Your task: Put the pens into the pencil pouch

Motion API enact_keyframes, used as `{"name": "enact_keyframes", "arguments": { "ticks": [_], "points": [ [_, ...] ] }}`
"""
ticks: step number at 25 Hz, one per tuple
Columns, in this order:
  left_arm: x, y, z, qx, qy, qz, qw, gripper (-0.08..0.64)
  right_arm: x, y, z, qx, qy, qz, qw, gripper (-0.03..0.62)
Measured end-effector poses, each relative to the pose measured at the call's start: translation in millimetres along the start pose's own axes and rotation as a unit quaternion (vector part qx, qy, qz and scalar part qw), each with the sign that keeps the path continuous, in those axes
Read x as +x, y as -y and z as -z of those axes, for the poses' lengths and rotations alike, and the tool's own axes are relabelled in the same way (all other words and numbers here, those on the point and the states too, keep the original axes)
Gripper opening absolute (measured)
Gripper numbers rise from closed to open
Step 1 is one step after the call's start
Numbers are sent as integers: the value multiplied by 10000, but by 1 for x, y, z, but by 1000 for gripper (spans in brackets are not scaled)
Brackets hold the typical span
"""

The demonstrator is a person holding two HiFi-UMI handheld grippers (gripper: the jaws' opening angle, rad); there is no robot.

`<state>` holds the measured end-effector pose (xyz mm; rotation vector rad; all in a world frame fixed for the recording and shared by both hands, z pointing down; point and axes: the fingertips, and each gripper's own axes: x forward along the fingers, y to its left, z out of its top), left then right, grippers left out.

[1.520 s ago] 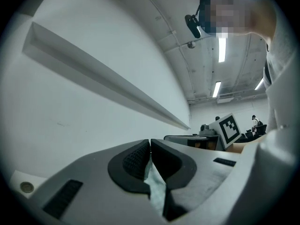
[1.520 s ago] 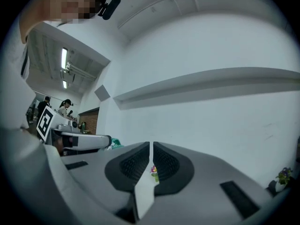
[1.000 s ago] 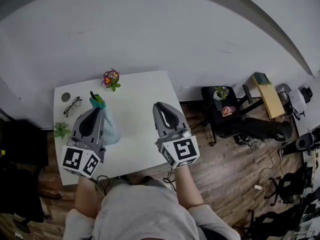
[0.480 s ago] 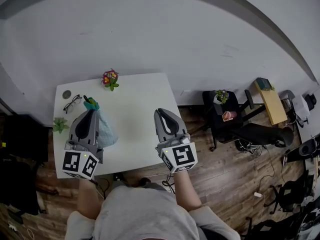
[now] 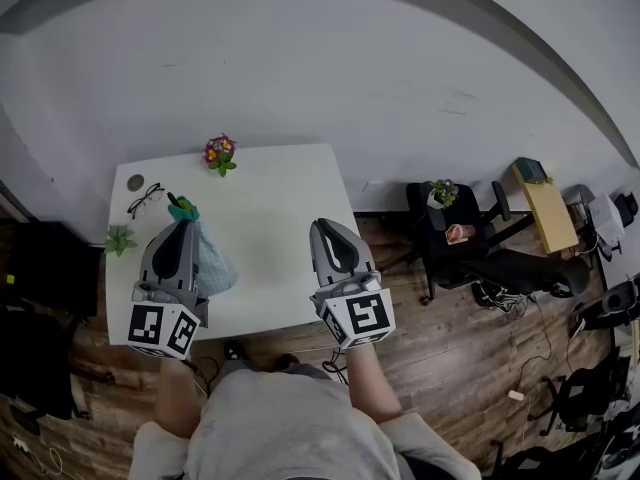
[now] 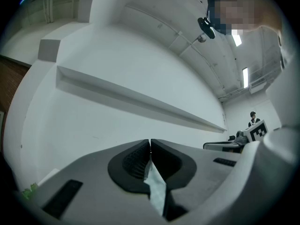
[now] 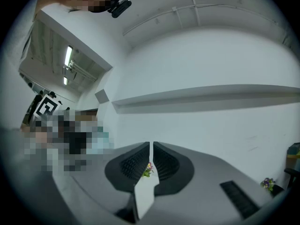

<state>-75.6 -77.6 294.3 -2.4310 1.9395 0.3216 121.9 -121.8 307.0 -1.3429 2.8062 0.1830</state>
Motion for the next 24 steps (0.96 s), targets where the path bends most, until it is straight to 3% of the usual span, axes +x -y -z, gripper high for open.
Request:
{"name": "enact_keyframes", "arguments": {
  "ticks": [24],
  "points": [
    [-3,9,2,67,58,-42,10000,34,-1,4,2,-24,-1,-37,10000,43]
  ]
}}
